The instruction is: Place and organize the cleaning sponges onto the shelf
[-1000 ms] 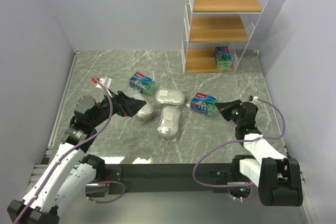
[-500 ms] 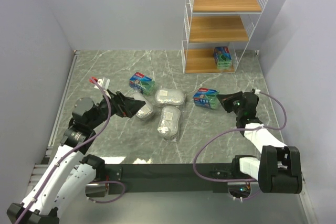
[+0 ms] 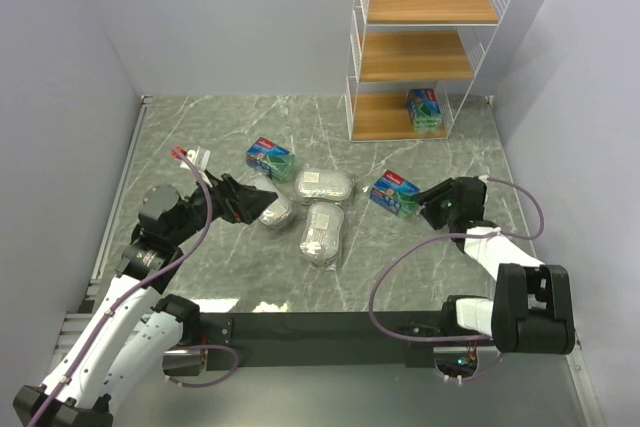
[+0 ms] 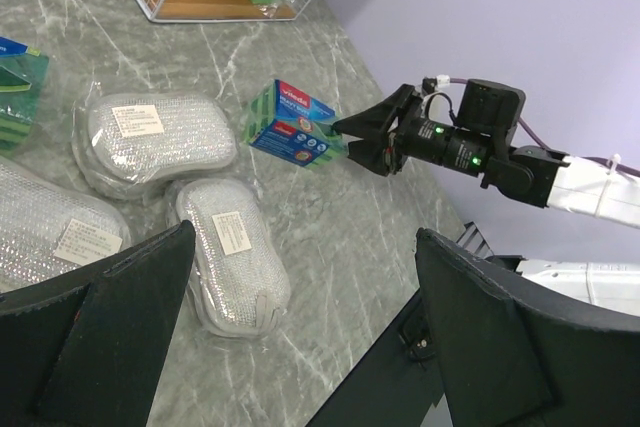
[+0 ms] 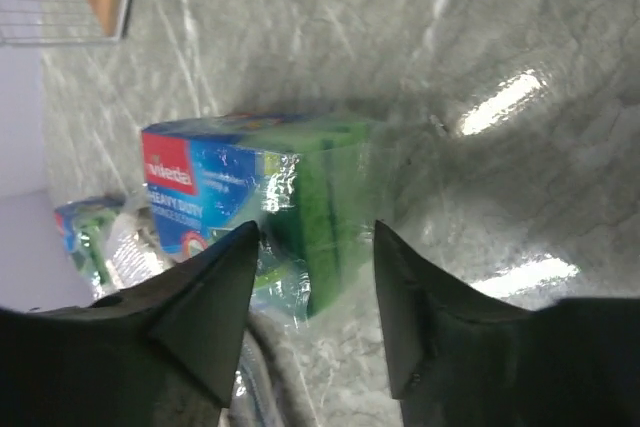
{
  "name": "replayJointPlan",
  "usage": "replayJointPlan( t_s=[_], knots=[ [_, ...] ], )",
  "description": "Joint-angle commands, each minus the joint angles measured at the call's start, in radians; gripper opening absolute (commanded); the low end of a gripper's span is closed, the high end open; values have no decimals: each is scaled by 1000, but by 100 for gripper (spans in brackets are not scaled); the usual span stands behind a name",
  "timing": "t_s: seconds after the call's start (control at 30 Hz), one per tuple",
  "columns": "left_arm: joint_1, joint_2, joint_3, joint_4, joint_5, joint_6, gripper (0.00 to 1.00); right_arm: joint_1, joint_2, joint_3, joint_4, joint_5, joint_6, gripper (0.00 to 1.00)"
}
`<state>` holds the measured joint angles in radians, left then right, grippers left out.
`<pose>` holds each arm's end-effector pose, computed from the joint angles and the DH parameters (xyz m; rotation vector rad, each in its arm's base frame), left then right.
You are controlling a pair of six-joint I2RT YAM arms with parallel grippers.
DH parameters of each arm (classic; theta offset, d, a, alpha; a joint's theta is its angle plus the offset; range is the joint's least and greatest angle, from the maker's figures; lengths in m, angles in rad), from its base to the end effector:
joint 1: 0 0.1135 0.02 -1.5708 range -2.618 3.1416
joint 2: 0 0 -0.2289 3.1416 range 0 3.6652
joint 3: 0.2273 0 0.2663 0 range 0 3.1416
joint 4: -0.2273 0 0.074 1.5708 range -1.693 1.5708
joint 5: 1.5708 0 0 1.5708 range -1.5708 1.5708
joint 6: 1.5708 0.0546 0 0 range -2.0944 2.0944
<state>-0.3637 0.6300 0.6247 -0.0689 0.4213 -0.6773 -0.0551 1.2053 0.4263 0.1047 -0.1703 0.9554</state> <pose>0.1961 -0.0985 0.2978 0.0692 1.7648 -1.1212 0.2649 -0.0053 0.1079 1.0396 2.0761 0.6637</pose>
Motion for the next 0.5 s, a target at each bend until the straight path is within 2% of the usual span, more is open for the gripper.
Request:
replayJointPlan(
  t_s=[0.0,0.1,0.17,0.2,0.23,0.33,0.47],
  knots=[
    [-4,-7,-6,31,11,-11,99,-5,40,38,27,-9,-30,59],
    [-4,-6,-8,34,11,-11,99,-5,86,55,43,-21,-40,61],
    [-4,-3,-10,37,11,-13,99,-5,127,60,70,-32,-43,55],
    [-4,-3,-8,35,11,-15,99,-5,138,60,81,-35,-46,49],
    [-4,-3,-6,35,11,-11,99,-5,149,58,90,-43,-43,32],
    [-4,-7,-3,24,5,-7,99,-5,171,60,112,-51,-34,0],
    [-4,-9,-3,21,5,-5,99,-6,181,71,98,-55,-33,0]
  ],
)
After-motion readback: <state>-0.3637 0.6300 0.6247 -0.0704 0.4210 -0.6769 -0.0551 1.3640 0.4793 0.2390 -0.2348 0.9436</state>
